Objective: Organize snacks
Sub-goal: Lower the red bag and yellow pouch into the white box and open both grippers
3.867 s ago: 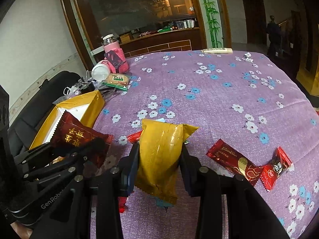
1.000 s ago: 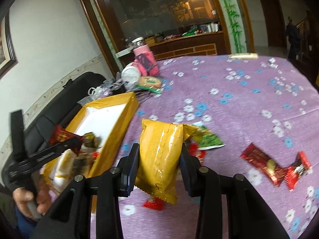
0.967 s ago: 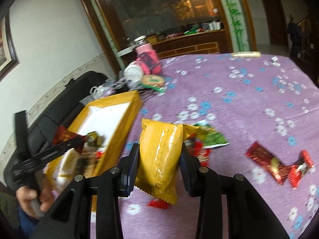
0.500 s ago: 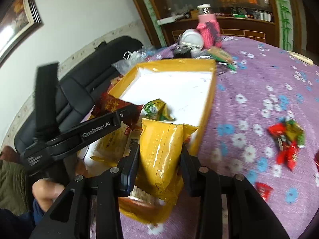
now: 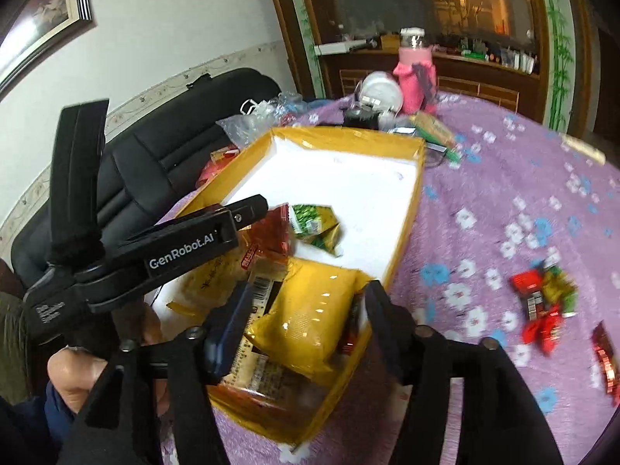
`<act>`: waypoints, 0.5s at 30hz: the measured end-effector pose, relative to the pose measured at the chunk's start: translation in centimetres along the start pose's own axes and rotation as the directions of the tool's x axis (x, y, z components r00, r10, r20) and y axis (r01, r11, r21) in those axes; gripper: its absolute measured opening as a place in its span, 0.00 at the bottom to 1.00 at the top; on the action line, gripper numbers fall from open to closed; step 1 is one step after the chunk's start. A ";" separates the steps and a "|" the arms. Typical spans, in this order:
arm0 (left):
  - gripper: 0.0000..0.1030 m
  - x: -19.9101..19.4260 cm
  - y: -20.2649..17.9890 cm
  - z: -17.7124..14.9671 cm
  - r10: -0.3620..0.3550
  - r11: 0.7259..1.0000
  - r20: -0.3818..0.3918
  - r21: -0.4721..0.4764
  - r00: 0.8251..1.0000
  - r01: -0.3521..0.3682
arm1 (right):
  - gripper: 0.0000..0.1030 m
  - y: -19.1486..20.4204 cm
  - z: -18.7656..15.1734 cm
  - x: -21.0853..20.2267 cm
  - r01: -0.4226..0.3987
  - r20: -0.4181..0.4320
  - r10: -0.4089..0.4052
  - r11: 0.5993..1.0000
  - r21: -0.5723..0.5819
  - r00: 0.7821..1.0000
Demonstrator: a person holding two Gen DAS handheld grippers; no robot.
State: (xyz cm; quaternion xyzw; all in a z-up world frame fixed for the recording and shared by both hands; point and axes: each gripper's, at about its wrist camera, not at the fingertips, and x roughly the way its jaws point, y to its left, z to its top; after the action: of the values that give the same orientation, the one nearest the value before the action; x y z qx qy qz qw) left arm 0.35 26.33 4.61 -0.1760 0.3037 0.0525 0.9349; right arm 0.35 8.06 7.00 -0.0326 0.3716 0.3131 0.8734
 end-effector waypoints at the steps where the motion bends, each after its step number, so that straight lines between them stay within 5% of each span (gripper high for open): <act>1: 0.60 -0.3 0.0 0.0 -0.004 1.000 0.018 0.000 1.000 0.004 | 0.65 -0.5 0.1 -0.5 0.011 0.012 -0.011 1.000 0.000 1.000; 7: 0.65 -1.8 -0.5 0.2 -0.019 1.000 0.099 0.019 0.995 0.017 | 0.74 -6.2 -0.1 -4.2 0.138 0.050 -0.140 0.990 0.038 0.989; 12: 0.65 -2.4 -2.1 0.1 -0.019 0.996 0.115 0.088 0.993 0.009 | 0.73 -13.0 -1.5 -7.5 0.326 0.077 -0.336 0.938 0.118 0.939; 15: 0.66 -2.9 -3.8 0.0 -0.046 0.989 0.084 0.146 0.995 0.034 | 0.73 -17.1 -2.7 -9.2 0.349 0.106 -0.373 0.917 0.196 0.922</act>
State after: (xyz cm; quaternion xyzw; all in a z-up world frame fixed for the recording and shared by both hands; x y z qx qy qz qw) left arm -1.23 22.85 7.48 -0.1115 0.2622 0.0193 0.9584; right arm 3.58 -11.19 8.21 -0.0026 0.3223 0.1144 0.9397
